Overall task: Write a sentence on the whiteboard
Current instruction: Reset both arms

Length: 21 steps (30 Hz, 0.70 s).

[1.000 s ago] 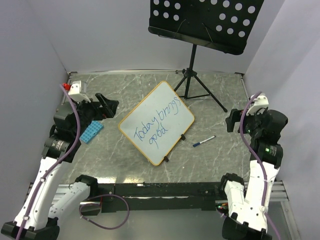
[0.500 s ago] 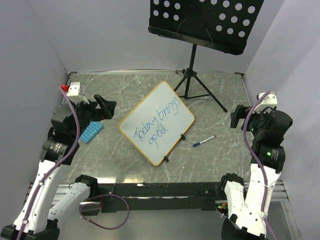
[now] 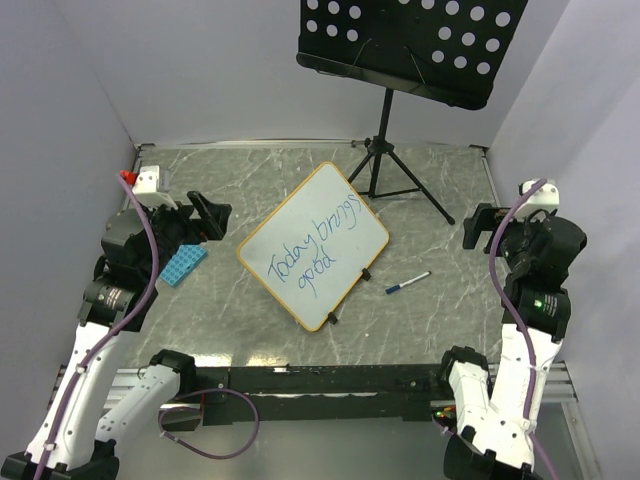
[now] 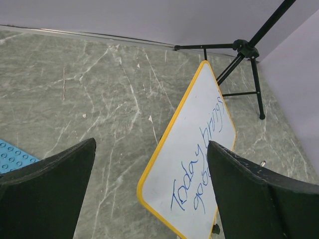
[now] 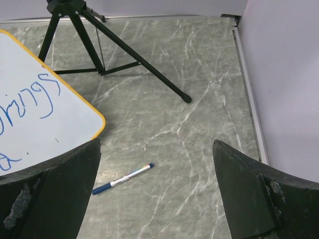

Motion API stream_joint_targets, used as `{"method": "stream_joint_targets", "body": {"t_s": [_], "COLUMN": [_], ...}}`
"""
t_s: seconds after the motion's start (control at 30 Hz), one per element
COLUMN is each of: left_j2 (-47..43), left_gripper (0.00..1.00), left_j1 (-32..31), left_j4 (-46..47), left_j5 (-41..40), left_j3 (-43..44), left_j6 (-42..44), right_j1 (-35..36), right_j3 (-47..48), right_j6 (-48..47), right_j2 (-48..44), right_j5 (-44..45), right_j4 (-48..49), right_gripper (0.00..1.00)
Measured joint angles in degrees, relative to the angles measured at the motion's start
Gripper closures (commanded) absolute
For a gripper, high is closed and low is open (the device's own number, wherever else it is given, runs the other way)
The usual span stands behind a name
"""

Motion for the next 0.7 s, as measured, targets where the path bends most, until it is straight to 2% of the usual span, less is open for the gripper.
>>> {"method": "stream_joint_targets", "body": {"t_s": [0.7], "left_j2": [-1.14], "left_gripper": [0.04], "left_j1": [0.00], "left_j4": [-0.11], "left_j5": [-0.07], "left_j3": [0.33], "left_j6": [0.68], "right_j1": [-0.02], "right_j3": [-2.27], "right_j6": [0.44], "right_j2": [-0.24], "right_j5": [1.03], "right_j4": [2.49], "right_gripper": [0.00]}}
